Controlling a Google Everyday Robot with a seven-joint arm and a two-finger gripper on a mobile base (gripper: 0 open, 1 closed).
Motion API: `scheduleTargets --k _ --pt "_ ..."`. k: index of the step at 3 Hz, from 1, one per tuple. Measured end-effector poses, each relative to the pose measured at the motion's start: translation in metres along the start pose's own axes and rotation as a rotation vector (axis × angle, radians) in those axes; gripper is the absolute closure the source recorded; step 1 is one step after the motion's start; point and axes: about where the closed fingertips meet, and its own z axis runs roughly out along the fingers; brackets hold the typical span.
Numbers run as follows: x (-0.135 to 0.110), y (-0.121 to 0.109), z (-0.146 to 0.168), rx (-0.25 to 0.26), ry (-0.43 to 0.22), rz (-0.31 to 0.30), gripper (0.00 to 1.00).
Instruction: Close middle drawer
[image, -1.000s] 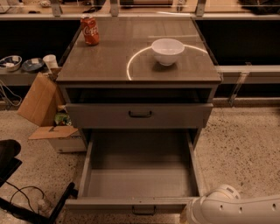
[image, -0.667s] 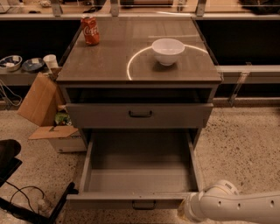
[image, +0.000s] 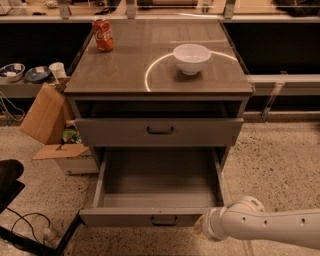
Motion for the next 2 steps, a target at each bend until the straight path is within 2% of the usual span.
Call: scheduleTargets --k 1,2 --pt "-0.001 -0.001 0.002 0.003 -0.007 0.004 1.00" --pt "-0.011 -0.015 0.019 0.039 -0.082 0.040 1.00"
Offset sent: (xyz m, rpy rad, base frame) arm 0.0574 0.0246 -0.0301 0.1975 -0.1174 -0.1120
